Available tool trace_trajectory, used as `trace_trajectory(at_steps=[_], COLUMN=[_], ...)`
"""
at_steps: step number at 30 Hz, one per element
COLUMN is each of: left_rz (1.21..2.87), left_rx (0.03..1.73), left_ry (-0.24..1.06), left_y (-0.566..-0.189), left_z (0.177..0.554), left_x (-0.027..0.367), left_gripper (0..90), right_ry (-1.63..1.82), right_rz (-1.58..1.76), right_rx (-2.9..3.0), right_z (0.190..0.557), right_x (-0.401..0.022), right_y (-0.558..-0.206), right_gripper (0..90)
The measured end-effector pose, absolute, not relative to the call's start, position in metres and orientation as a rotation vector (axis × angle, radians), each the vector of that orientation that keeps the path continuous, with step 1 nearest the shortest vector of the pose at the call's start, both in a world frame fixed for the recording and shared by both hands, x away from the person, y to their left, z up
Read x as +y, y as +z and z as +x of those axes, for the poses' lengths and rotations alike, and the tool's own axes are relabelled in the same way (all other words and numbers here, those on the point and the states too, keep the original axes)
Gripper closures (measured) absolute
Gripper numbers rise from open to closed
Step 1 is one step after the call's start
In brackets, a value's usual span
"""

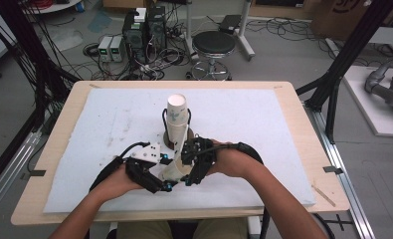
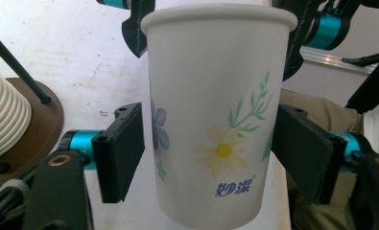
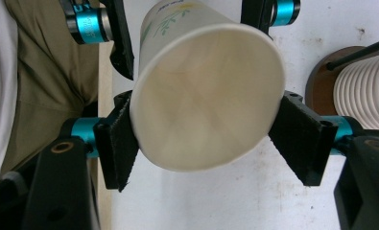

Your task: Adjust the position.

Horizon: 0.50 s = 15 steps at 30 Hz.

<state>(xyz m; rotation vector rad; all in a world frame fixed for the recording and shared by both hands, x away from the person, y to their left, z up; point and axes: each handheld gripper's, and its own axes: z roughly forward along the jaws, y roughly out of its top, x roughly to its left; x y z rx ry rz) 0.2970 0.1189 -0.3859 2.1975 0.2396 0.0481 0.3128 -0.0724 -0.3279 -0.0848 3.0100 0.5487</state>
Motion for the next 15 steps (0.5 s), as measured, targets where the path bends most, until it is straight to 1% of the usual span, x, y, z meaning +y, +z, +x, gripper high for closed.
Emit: trace_trajectory(at_steps=[3,5,15], left_rz=[2.207,2.208,2.224], left_rx=[0.236,0.233,0.224], left_ry=[0.041,0.026,-0.002], left_y=[-0.3865,-0.3867,-0.3893], left_z=[0.2973,0.2975,0.2983], left_x=[0.1180,0.1175,0.1155], left_gripper=[30.5,34.4,35.2], right_ry=[0.542,0.545,0.554], right_rz=[-0.091,-0.101,-0.130], right_rx=[3.007,3.010,3.013], right_z=[0.3128,0.3125,0.3111], right_x=[-0.0721,-0.0712,-0.0683], right_y=[-0.3274,-0.3282,-0.3285], right_gripper=[30.4,30.4,30.5])
